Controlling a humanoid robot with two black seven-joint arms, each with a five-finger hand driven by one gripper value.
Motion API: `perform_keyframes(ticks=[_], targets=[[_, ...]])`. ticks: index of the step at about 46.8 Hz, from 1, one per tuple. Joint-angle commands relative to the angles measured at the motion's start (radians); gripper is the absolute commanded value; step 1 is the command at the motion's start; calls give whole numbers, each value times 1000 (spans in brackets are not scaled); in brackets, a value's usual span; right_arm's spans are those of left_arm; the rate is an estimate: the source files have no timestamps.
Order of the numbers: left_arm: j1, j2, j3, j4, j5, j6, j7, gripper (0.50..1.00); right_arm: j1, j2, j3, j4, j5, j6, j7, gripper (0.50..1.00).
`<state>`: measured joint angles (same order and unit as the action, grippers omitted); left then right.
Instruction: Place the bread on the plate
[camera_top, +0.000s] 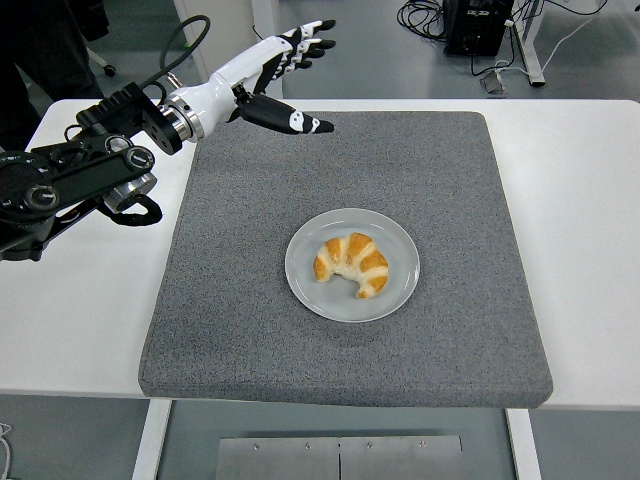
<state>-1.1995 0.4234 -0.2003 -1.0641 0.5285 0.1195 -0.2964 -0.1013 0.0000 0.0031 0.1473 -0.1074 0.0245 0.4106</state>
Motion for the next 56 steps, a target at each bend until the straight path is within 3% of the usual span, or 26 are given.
perform_keyframes(ticks=[1, 10, 18, 25, 35, 48, 56], targets=[[20, -11, -53, 47, -76, 0, -10, 971, 0, 0, 0, 0, 0, 0, 1, 1000], [67, -83, -134, 151, -179, -1, -13, 969, 0, 0, 0, 0, 0, 0, 1, 1000], [118, -98, -209, 186, -363, -1, -15, 969, -1, 0, 0, 0, 0, 0, -1, 1000], [150, -195, -283, 308, -421, -17, -21, 971, 0, 0, 0, 0, 0, 0, 1, 1000], [221, -264, -461, 476, -464, -156, -18, 969, -1, 0, 0, 0, 0, 0, 1, 1000], [219, -311, -510, 667, -504, -299, -21, 969, 0, 0, 0, 0, 0, 0, 1, 1000], [219, -328, -514, 696, -507, -325, -21, 968, 0, 0, 0, 1, 0, 0, 1, 1000]])
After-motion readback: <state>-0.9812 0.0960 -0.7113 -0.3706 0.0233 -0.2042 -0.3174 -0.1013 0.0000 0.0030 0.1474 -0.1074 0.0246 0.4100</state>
